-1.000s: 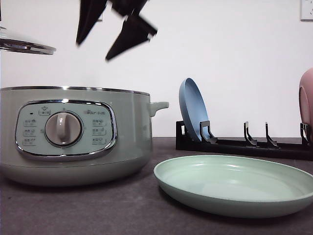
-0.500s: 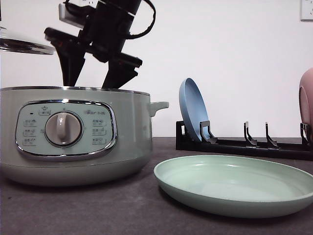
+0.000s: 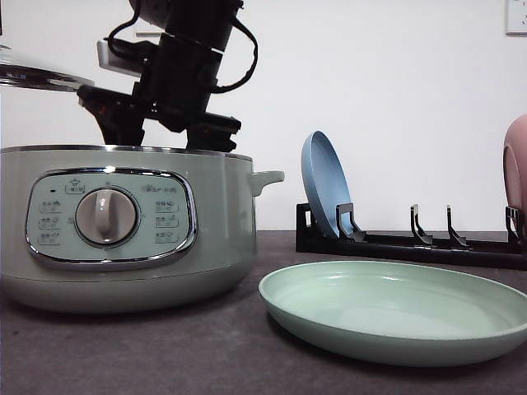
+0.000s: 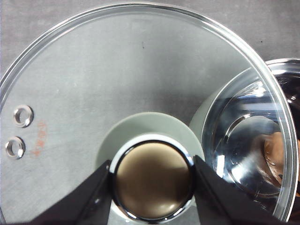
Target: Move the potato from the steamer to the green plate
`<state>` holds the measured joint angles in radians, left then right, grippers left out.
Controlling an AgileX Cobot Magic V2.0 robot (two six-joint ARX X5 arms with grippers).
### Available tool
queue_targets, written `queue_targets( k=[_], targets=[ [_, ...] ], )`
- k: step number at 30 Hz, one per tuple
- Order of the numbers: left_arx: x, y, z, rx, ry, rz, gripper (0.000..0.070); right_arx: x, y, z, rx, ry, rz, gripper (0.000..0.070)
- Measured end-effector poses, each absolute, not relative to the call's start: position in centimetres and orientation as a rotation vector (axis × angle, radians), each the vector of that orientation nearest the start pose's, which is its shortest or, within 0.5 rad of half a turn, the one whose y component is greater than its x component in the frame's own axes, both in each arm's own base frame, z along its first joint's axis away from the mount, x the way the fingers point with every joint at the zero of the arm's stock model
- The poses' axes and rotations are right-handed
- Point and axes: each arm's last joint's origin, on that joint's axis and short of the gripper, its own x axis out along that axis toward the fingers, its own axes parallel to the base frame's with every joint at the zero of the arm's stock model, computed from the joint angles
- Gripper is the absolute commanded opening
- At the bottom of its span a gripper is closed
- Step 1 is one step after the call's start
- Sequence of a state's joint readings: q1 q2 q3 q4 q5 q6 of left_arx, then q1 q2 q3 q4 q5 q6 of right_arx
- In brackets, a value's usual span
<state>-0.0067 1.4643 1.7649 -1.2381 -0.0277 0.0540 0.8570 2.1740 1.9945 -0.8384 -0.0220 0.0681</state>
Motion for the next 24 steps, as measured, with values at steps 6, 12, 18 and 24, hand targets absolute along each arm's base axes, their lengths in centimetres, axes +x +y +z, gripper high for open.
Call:
queue_targets(
  k=[6, 12, 18, 24],
  targets=[
    [26.5, -0.1, 41.8, 0.066, 0.937, -0.006, 0.0009, 31.1, 36.0, 24.2, -0.376, 1.012, 0.763, 0.0489],
    [26.5, -0.1, 41.8, 0.066, 0.937, -0.006, 0.0009, 31.1, 36.1, 23.8, -0.381, 1.026, 0.759, 0.0454],
    [26.5, -0.1, 41.8, 0.066, 0.937, -0.006, 0.0009, 31.1, 36.0, 23.7, -0.379, 1.036, 0.754, 0.0291],
    [26.5, -0.1, 41.8, 0.066, 0.937, -0.006, 0.0009, 31.1, 36.0, 23.8, -0.371, 1.041, 0.769, 0.0275]
  ],
)
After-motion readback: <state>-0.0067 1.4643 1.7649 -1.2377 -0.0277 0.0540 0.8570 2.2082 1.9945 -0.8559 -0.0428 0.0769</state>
